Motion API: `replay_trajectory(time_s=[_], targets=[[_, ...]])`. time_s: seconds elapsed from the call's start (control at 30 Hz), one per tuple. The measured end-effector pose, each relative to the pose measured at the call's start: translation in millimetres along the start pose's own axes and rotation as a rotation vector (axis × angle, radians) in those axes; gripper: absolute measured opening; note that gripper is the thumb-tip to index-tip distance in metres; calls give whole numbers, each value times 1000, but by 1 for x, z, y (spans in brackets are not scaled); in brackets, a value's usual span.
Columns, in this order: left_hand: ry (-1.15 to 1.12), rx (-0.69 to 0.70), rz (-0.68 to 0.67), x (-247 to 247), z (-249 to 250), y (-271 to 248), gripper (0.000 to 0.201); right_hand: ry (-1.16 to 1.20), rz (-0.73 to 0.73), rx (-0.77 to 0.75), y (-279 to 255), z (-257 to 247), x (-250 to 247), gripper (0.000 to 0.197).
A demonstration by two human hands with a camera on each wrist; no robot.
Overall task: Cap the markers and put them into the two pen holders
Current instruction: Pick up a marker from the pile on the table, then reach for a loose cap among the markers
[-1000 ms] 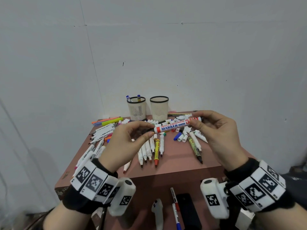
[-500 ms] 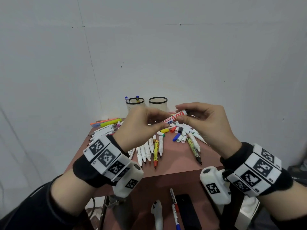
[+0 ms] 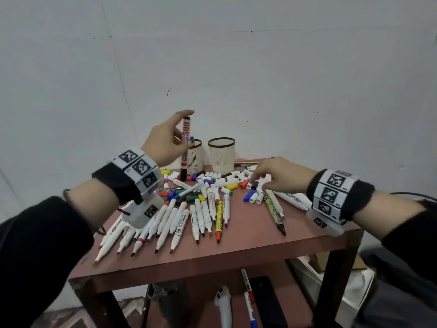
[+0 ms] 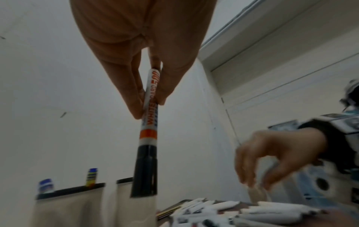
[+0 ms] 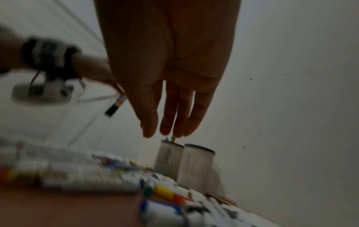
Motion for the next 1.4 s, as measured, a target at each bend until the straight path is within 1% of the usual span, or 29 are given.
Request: replay_trajectory(time_s=[0.07, 0.13, 0.2, 0.27, 0.33, 0.43, 0.53, 0.63, 0.77, 0.83, 0.93, 1.03, 1.1, 1.17, 1.2, 1.27, 1.33, 1.4], targets=[[41, -21, 31, -3, -8, 15, 64, -224, -147, -8, 8, 6, 10, 36], [68, -37, 73, -4, -15, 31, 60, -379, -275, -21, 14, 11, 19, 38], [67, -64, 137, -6, -23, 46, 56, -457, -380, -42, 18, 14, 26, 36], [55, -94, 204, -8, -31, 60, 54, -481, -438, -67, 23, 18, 29, 34], [41, -106, 248, -8, -40, 72, 55, -483, -459, -83, 27, 22, 30, 32], [59, -87, 286, -6, -52, 89, 56, -479, -456, -127, 32, 26, 33, 28], [66, -76, 321, -1, -63, 102, 55, -486, -465, -196, 36, 25, 36, 30], [58, -81, 361, 6, -74, 113, 53, -486, -486, -221, 38, 23, 39, 31], [34, -102, 376, 16, -88, 125, 53, -464, -456, -243, 41, 27, 43, 26], [12, -105, 383, 21, -92, 130, 53, -465, -445, -249, 44, 30, 41, 27], [-8, -127, 372, 32, -99, 133, 53, -399, -343, -242, 49, 33, 27, 30], [-42, -135, 359, 43, -107, 134, 56, -289, -167, -198, 48, 39, 8, 31], [-68, -152, 371, 46, -114, 136, 58, -129, -27, -128, 43, 41, -6, 34], [-96, -179, 370, 49, -120, 140, 57, 34, 126, -81, 36, 41, -19, 25], [-98, -194, 363, 51, -124, 142, 53, 95, 206, -56, 32, 41, -24, 21], [-86, -218, 329, 54, -130, 145, 44, 212, 351, 5, 23, 40, -34, 18], [-58, -243, 285, 59, -137, 144, 39, 365, 467, 87, 14, 39, -40, 19], [-18, -269, 249, 65, -141, 142, 34, 567, 551, 160, 7, 40, -41, 21]])
Point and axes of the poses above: each hand's wrist, its own y-axis towards the middle knuckle, its own x-axis out of the palm, z = x × y, the point moved 3 cm from there along y, towards the middle knuckle
